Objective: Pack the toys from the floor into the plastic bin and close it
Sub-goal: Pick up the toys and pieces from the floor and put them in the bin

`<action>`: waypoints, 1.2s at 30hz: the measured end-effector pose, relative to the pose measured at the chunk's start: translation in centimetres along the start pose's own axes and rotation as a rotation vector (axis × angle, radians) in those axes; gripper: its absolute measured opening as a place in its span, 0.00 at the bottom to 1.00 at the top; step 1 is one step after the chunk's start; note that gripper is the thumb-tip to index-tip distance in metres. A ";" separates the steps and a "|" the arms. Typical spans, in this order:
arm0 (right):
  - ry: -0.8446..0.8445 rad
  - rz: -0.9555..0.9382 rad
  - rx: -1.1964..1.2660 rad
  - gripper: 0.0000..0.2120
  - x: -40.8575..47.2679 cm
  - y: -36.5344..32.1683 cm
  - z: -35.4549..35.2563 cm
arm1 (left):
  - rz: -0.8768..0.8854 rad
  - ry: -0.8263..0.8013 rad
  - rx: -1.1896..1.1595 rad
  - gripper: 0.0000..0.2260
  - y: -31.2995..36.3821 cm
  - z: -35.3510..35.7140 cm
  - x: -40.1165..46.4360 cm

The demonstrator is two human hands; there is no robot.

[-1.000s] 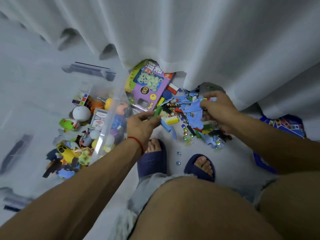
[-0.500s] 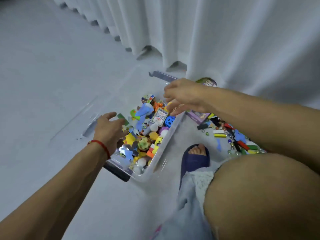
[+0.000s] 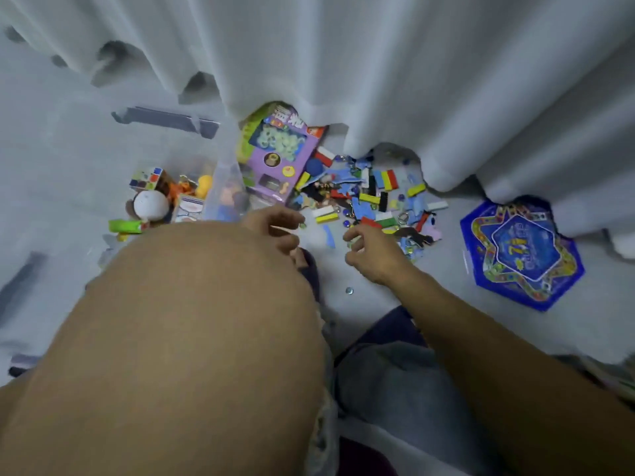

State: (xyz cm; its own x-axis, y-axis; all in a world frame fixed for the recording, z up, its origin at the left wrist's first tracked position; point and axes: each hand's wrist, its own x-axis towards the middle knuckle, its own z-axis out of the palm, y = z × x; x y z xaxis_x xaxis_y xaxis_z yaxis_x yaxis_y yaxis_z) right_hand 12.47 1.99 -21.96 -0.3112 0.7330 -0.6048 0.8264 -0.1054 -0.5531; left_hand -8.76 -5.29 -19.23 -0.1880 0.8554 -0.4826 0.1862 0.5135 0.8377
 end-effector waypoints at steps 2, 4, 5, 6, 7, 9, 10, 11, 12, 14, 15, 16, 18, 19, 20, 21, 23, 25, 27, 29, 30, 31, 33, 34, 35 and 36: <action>0.017 0.020 -0.144 0.19 0.2 3.4 2.6 | -0.025 -0.086 0.282 0.13 -1.8 2.2 2.2; 0.029 0.060 -0.235 0.20 0.7 5.8 5.0 | -0.011 -0.130 0.566 0.11 -3.3 3.6 3.8; 0.032 0.087 -0.240 0.20 1.1 6.7 6.1 | -0.003 -0.145 0.651 0.12 -3.9 4.2 4.3; 0.038 0.102 -0.229 0.19 1.3 7.3 7.0 | 0.004 -0.155 0.699 0.13 -4.4 4.9 4.7; 0.052 0.103 -0.215 0.18 1.6 7.7 7.8 | 0.015 -0.159 0.737 0.16 -4.6 5.5 5.0; 0.113 0.070 -0.231 0.14 2.3 8.5 9.2 | 0.053 -0.145 0.789 0.18 -5.1 6.5 5.5; 0.124 0.046 -0.262 0.12 2.6 8.8 9.6 | 0.071 -0.139 0.808 0.17 -5.4 6.7 5.8; 0.109 0.018 -0.286 0.11 2.8 9.0 9.8 | 0.090 -0.137 0.826 0.17 -5.6 6.7 6.2; 0.071 -0.010 -0.301 0.10 3.1 9.2 9.8 | 0.108 -0.143 0.843 0.17 -5.8 6.7 6.5; -0.012 -0.087 -0.313 0.07 3.3 9.3 9.5 | 0.118 -0.161 0.868 0.16 -5.9 6.6 7.1; -0.045 -0.136 -0.328 0.07 3.3 9.3 9.3 | 0.119 -0.161 0.873 0.16 -5.8 6.6 7.3; -0.076 -0.194 -0.345 0.07 2.8 9.4 9.1 | 0.126 -0.155 0.873 0.17 -5.7 6.6 7.4; -0.160 -0.325 -0.376 0.08 1.3 9.5 9.4 | 0.136 -0.142 0.858 0.17 -5.5 6.5 7.2; -0.189 -0.395 -0.388 0.11 0.4 9.7 10.1 | 0.145 -0.137 0.846 0.18 -5.3 6.3 6.9; -0.214 -0.453 -0.428 0.13 -0.4 9.9 10.8 | 0.161 -0.133 0.837 0.17 -5.3 6.0 6.6; -0.227 -0.480 -0.468 0.15 -1.2 9.9 11.5 | 0.183 -0.128 0.831 0.17 -5.2 5.6 6.1; -0.205 -0.459 -0.506 0.16 -1.8 9.6 13.0 | 0.230 -0.100 0.814 0.15 -5.3 4.5 5.4; -0.199 -0.349 -0.525 0.15 -2.5 8.6 14.1 | 0.239 -0.070 0.791 0.13 -5.4 3.3 4.5; -0.199 -0.257 -0.541 0.13 -2.8 8.2 14.8 | 0.231 -0.040 0.776 0.14 -5.5 2.2 3.8; -0.228 -0.214 -0.597 0.12 -2.7 8.4 15.5 | 0.217 -0.028 0.773 0.15 -5.4 1.6 3.2; -0.236 -0.183 -0.597 0.11 -2.6 8.3 15.3 | 0.214 -0.023 0.767 0.16 -5.2 1.4 3.0; -0.214 -0.147 -0.549 0.10 -2.4 8.1 14.9 | 0.208 -0.018 0.758 0.18 -5.0 1.2 2.7; -0.187 -0.039 -0.427 0.09 -2.0 7.7 13.9 | 0.190 -0.018 0.744 0.21 -4.6 1.0 2.3; -0.166 0.037 -0.357 0.09 -1.5 7.6 13.1 | 0.190 -0.017 0.738 0.21 -4.4 0.9 2.2; -0.098 0.107 -0.242 0.08 -1.2 7.7 12.3 | 0.195 -0.018 0.734 0.20 -4.4 0.9 2.1; -0.042 0.164 -0.101 0.07 -0.9 7.8 11.5 | 0.203 -0.022 0.733 0.18 -4.4 1.0 2.2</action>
State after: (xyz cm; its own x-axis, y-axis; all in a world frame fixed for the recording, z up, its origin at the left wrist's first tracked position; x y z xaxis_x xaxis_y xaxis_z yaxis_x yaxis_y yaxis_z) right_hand 13.85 -7.22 -32.31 -0.1865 0.6824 -0.7068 0.9098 -0.1515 -0.3863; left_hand -8.97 -5.62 -24.18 -0.0640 0.9351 -0.3487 0.8096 0.2529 0.5297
